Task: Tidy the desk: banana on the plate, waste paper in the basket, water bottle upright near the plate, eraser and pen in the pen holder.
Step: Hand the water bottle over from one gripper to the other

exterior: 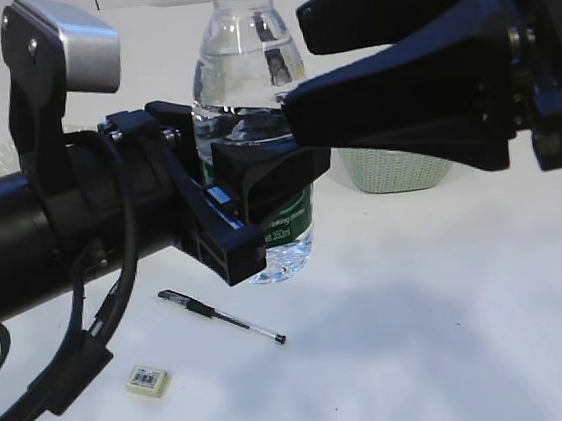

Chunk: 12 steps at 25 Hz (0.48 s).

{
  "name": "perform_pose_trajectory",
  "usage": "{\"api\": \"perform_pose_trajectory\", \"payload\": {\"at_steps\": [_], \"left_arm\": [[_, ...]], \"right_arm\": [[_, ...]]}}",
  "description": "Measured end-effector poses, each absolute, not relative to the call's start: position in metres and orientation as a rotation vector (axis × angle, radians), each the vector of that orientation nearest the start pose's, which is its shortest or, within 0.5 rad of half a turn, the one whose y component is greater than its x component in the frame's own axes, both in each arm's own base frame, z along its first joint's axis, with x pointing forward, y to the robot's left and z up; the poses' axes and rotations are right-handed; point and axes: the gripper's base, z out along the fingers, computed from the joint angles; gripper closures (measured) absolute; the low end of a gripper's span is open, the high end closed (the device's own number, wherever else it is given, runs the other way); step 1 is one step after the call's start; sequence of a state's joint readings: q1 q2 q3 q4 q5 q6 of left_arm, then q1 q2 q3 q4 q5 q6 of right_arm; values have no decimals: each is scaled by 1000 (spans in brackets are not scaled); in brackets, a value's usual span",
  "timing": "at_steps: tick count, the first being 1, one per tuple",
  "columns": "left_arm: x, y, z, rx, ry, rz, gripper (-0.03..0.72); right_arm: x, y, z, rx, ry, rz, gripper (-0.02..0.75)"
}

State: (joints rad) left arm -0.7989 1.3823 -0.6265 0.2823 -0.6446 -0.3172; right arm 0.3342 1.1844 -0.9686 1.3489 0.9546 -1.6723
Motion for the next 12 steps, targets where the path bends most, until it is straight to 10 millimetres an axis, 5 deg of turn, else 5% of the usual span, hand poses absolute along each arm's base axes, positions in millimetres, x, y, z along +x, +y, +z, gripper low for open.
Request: {"api": "perform_pose_trajectory", "payload": {"at_steps": [12], "left_arm": [[188,-215,265,702,1526,-816,295]], "right_arm": [[184,128,366,-1198,1662,656,164]]}}
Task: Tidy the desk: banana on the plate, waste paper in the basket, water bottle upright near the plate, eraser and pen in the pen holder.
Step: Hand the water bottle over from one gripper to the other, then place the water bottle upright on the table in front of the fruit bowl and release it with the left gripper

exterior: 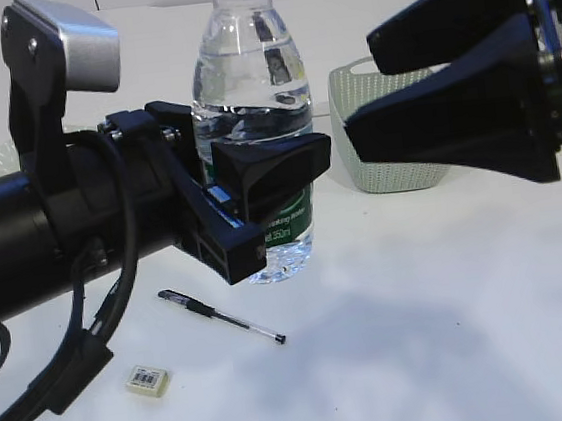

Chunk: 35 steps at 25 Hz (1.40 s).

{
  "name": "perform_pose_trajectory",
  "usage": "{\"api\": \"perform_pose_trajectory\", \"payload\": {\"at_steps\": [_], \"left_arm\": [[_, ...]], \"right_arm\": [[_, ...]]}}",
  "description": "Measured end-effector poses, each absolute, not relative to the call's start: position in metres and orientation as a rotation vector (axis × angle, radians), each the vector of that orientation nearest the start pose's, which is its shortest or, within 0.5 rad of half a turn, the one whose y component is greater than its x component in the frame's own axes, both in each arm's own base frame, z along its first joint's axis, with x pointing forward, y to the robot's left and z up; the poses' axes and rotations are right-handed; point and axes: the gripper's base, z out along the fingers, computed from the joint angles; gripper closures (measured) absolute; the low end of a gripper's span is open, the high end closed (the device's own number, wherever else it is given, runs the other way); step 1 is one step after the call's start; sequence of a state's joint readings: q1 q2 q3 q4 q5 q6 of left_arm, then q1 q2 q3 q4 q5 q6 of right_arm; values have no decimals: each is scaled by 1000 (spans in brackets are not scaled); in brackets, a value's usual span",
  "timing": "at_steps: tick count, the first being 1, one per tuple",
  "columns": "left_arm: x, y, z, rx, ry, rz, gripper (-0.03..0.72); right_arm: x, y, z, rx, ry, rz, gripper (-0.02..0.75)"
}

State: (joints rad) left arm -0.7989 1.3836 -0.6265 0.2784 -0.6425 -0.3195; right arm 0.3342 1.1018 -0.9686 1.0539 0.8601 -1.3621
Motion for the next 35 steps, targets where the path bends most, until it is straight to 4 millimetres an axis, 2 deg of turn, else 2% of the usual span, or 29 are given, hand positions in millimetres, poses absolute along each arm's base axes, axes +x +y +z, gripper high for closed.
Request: {"api": "perform_pose_trajectory", "payload": {"at_steps": [4,8,12,15,20,29,35], "left_arm": [[188,-215,265,702,1526,-816,295],[188,-215,265,705,1525,-816,295],[188,-215,265,709,1523,-815,295],[188,-215,265,710,1523,-815,295],[188,-215,264,713,1527,-812,295],[188,-215,263,717,1543,-804,295],[188,-215,263,717,1543,-804,295]], "right_arm": [[184,118,356,-1160,1855,578,164],[190,101,342,-1045,2117,395,164],[198,78,336,-789,2322,137,164],[204,64,347,-609,2347,-24,164],[208,51,366,-409,2321,-151,164],[205,41,363,-343,2396,-223,164],[211,10,364,-127,2411,-234,165]]}}
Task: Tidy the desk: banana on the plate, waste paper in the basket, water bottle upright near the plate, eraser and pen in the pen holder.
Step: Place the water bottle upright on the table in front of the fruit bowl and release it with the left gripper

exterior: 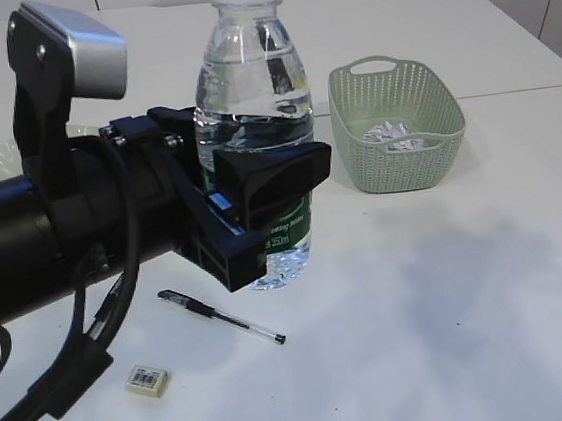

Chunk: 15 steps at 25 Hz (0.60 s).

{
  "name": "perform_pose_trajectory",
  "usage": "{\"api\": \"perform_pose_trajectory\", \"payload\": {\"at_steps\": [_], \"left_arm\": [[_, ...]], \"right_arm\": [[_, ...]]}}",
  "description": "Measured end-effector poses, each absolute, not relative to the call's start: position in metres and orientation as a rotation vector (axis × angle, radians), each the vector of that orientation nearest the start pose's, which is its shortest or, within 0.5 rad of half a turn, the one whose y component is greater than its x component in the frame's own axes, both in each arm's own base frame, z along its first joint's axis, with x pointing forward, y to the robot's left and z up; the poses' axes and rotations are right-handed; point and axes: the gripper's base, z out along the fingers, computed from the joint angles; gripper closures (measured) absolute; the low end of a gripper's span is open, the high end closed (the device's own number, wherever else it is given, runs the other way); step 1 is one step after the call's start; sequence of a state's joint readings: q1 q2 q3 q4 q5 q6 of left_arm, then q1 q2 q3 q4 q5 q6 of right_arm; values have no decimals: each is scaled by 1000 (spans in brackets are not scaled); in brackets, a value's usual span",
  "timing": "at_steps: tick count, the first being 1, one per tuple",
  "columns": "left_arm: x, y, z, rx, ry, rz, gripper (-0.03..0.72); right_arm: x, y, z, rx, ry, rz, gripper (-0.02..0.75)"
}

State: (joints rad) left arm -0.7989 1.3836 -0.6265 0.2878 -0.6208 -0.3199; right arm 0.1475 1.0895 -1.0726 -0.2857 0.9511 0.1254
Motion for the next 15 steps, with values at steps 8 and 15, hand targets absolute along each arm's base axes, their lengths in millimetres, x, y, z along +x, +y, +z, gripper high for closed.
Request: {"api": "perform_pose_trajectory", "payload": {"at_steps": [8,15], "left_arm": [[190,-214,263,679,1558,-810,295],[206,-198,262,589,1596,-754,295]], "right_arm": [[211,14,363,-35,2418,-53,165],[211,14,362,-45,2429,-54,165]]}}
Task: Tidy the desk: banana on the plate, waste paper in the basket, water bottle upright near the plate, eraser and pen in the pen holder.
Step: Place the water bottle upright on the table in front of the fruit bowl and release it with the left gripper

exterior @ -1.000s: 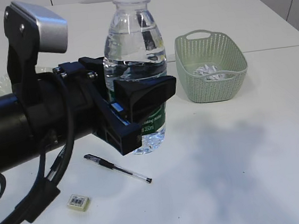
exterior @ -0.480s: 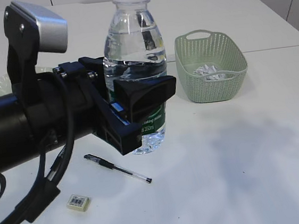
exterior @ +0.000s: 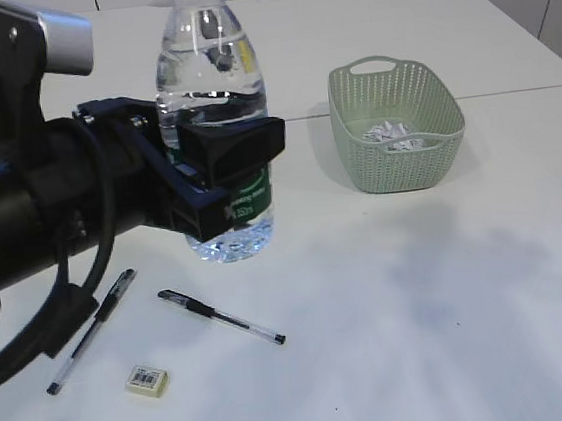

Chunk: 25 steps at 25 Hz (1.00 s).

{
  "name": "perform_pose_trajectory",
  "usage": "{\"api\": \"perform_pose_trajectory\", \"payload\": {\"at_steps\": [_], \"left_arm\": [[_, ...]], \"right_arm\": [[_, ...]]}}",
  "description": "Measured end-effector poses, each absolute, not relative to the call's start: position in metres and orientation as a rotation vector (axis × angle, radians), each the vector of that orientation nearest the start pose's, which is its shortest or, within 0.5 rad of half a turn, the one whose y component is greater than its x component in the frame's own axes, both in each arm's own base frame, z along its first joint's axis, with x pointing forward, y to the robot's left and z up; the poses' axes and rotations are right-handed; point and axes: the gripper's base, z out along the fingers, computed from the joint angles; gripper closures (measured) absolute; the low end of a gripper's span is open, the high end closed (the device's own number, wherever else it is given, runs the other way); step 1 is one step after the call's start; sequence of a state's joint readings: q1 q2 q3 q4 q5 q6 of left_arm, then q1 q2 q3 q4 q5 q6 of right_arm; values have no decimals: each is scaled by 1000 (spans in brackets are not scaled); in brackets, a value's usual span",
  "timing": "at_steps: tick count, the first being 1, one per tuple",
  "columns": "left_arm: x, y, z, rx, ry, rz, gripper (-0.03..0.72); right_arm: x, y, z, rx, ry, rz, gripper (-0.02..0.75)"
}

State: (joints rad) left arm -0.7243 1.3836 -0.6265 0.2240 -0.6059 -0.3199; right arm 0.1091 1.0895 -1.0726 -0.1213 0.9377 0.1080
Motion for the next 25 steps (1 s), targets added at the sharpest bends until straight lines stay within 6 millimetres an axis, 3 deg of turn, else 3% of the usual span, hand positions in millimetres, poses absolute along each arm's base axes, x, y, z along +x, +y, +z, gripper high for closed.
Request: {"api": "perform_pose_trajectory", "payload": {"at_steps": [25], "left_arm": [[261,-70,282,264,1618,-298,295]], "right_arm": [[206,12,358,-59,2498,-94,165]]}}
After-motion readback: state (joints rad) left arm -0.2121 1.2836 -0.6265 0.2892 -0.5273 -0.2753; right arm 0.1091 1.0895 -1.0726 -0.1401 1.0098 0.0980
